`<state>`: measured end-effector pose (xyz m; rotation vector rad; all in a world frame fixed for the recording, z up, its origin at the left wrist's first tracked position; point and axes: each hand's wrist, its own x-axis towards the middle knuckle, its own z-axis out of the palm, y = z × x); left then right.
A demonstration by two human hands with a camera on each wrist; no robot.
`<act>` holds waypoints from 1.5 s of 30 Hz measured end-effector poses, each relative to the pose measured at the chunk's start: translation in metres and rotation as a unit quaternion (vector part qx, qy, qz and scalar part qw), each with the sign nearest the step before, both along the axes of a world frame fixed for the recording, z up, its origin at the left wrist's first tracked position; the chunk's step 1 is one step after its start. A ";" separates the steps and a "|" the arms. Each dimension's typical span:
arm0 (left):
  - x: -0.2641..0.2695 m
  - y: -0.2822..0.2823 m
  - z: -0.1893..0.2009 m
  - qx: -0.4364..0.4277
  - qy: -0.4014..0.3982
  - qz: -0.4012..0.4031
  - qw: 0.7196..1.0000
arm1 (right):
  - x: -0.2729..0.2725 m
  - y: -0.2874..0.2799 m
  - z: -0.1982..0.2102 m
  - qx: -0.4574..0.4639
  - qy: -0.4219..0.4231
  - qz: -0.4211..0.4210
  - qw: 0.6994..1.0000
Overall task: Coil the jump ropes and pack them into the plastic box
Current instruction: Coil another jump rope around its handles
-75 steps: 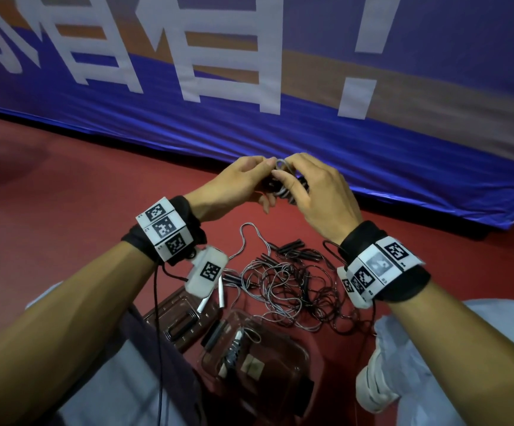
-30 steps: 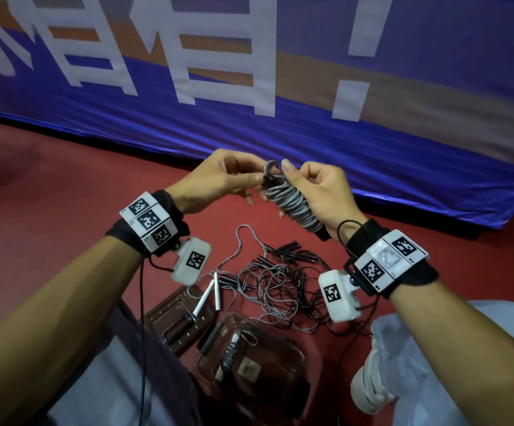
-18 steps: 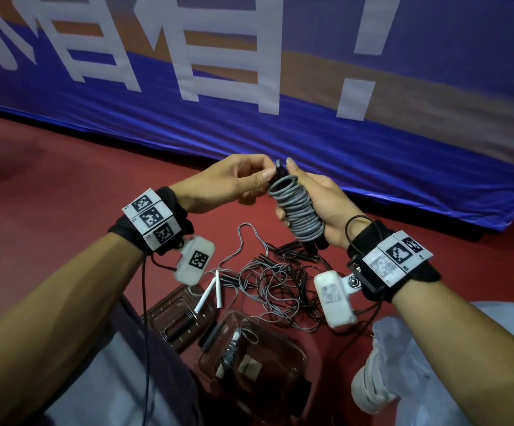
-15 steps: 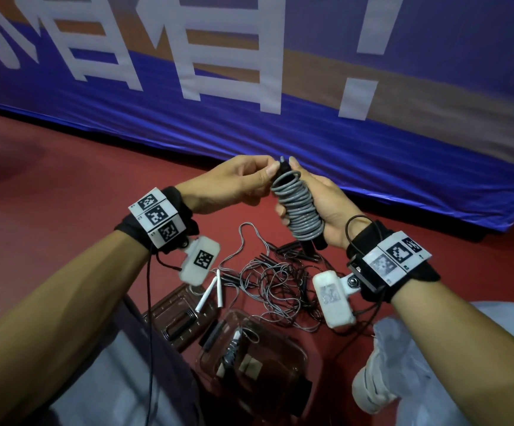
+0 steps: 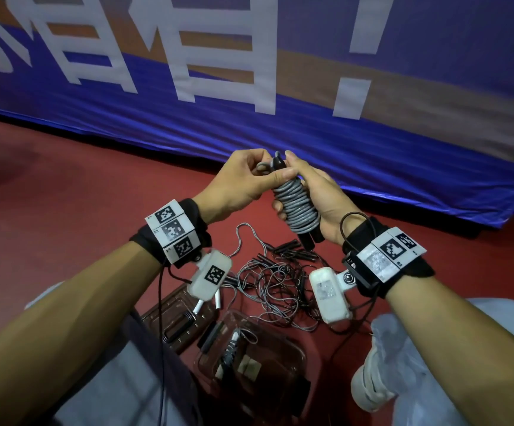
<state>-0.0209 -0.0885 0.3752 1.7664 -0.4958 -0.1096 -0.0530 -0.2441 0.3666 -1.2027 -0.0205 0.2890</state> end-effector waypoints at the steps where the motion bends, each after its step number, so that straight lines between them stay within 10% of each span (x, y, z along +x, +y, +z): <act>1: -0.001 -0.003 0.001 -0.002 -0.009 0.013 1.000 | 0.001 -0.001 0.000 0.005 0.001 0.003 1.000; 20: 0.005 0.034 0.022 0.066 0.091 -0.213 0.971 | 0.002 -0.024 -0.008 0.003 -0.084 0.211 0.974; 24: 0.009 0.040 0.017 0.115 0.129 -0.203 0.964 | 0.004 -0.012 -0.016 -0.133 -0.133 0.139 0.972; 29: 0.009 0.026 -0.001 0.151 0.079 -0.072 0.983 | 0.013 -0.013 -0.031 -0.456 -0.253 0.073 0.850; 35: 0.017 0.015 -0.011 0.241 -0.096 0.071 0.963 | 0.020 -0.010 -0.045 -0.486 -0.255 -0.013 0.836; 42: 0.019 0.022 -0.011 0.191 0.041 -0.045 0.980 | 0.009 -0.011 -0.048 -0.459 -0.227 -0.015 0.859; 45: 0.015 0.010 -0.018 0.271 -0.049 0.007 0.961 | 0.009 -0.007 -0.057 -0.478 -0.214 -0.020 0.852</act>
